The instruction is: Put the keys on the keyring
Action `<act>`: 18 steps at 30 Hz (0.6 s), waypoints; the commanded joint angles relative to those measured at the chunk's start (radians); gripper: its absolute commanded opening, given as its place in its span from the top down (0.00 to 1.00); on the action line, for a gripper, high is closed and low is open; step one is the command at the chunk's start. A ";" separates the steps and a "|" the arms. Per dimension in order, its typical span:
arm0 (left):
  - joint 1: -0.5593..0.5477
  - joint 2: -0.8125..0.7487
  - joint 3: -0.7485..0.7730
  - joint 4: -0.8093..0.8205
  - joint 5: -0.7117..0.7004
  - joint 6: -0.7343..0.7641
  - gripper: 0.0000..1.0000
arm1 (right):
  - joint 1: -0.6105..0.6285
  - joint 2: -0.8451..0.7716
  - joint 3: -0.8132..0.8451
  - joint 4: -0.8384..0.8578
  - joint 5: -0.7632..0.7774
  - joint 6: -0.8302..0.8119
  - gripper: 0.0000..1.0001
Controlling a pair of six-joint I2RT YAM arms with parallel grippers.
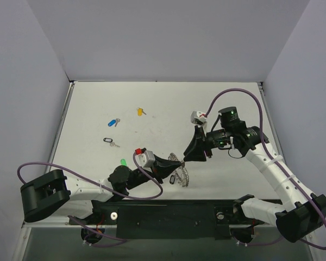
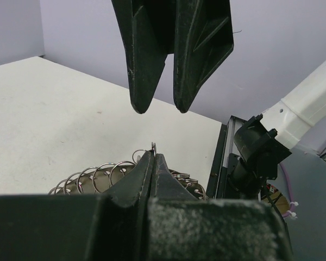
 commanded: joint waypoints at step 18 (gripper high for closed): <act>0.001 0.002 0.057 0.355 -0.063 -0.076 1.00 | 0.020 -0.011 -0.102 0.187 -0.044 0.141 0.75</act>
